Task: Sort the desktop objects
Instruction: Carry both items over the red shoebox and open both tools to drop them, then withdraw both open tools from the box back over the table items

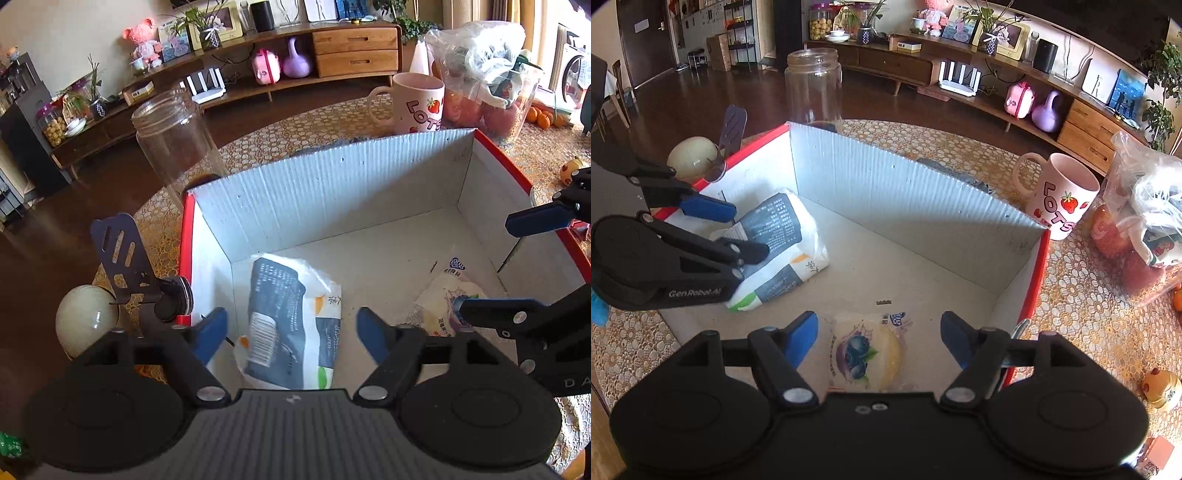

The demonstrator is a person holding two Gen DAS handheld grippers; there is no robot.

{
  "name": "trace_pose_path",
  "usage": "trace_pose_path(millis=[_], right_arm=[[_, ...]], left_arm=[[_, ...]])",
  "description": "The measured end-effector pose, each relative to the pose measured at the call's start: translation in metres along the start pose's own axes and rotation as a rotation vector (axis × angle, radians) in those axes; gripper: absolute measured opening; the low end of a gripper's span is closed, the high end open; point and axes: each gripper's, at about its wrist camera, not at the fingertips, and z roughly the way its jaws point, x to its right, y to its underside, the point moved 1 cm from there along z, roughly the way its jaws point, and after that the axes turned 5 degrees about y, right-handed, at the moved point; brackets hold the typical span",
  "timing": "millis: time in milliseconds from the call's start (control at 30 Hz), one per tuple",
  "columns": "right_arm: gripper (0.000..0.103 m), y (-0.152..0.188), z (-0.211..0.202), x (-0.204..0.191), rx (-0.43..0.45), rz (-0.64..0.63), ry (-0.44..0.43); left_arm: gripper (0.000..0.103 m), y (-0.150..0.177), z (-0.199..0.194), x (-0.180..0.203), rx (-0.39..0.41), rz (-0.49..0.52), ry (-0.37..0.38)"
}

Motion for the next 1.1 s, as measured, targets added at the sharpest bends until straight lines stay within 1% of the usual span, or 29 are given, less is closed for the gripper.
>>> trace_pose_path(millis=[133, 233, 367, 433, 600, 900, 1000, 1100], right_arm=[[0.077, 0.004, -0.015, 0.006, 0.029, 0.007, -0.008], [0.079, 0.009, -0.028, 0.012, 0.048, 0.016, -0.019], [0.082, 0.017, -0.047, 0.019, 0.073, 0.032, -0.032], [0.083, 0.022, -0.057, 0.021, 0.086, 0.039, -0.041], [0.085, 0.033, -0.077, 0.028, 0.117, 0.058, -0.05], [0.087, 0.057, -0.112, 0.04, 0.175, 0.096, -0.067], [0.089, 0.068, -0.124, 0.046, 0.195, 0.114, -0.069], [0.089, 0.08, -0.133, 0.052, 0.214, 0.139, -0.068]], left_arm=[[0.081, -0.002, -0.016, 0.006, 0.028, 0.02, -0.009], [0.081, 0.0, -0.029, 0.011, 0.049, 0.021, -0.001], [0.081, 0.003, -0.047, 0.015, 0.076, -0.013, 0.026], [0.081, 0.005, -0.053, 0.018, 0.077, -0.033, 0.041], [0.081, 0.011, -0.069, 0.031, 0.113, -0.056, 0.056], [0.081, 0.025, -0.105, 0.056, 0.181, -0.065, 0.027], [0.081, 0.03, -0.119, 0.067, 0.205, -0.058, 0.006], [0.081, 0.034, -0.131, 0.079, 0.225, -0.056, 0.003]])
